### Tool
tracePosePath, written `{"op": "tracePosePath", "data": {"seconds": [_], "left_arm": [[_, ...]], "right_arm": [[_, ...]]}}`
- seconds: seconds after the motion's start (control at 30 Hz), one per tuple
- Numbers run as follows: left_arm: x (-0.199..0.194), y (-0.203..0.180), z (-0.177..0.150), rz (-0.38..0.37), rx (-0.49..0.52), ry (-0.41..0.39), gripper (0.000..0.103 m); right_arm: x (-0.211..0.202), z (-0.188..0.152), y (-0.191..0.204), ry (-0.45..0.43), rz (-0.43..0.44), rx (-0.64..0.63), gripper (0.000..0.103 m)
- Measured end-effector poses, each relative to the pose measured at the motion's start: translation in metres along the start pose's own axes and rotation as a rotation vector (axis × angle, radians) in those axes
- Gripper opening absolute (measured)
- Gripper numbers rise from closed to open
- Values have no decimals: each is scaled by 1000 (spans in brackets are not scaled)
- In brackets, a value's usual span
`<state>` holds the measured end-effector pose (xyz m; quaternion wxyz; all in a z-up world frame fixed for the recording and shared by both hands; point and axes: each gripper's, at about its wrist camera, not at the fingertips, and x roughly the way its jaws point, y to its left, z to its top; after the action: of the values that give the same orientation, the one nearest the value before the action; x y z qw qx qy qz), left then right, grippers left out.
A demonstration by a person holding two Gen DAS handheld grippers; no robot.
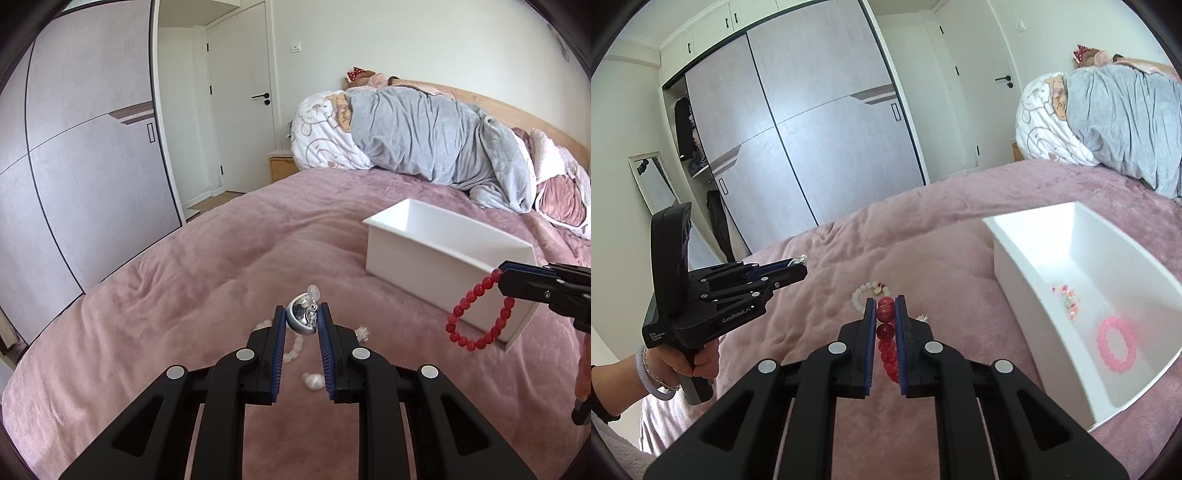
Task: Organize jewelry
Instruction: 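Carry the silver pendant with the left tool while the right carries the red bracelet into the box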
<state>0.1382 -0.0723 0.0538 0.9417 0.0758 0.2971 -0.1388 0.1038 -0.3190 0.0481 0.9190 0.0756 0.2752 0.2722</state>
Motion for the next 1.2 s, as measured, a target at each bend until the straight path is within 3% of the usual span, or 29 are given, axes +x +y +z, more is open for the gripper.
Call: {"op": "tracePosePath", "data": {"seconds": [0.27,0.4,0.6,0.97,1.2], "left_arm": [[14,-63,67,-118,37,-44,22],[31,-95,93,-185,41,-27,22],[66,-140,116,-227,69,16,22],[142,-185,120,-225,86,160,22],[173,-204,105,-191,123,233,22]], "right_arm": [[-45,26,-39,-99,-106,12,10],[-63,28,-62,-121,-181,20,10],[-67,23,-96,-122,-269,41,10],[-47,6,-148,-74,-364,106,10],[-34,-3,-163,-38,-349,134,10]]}}
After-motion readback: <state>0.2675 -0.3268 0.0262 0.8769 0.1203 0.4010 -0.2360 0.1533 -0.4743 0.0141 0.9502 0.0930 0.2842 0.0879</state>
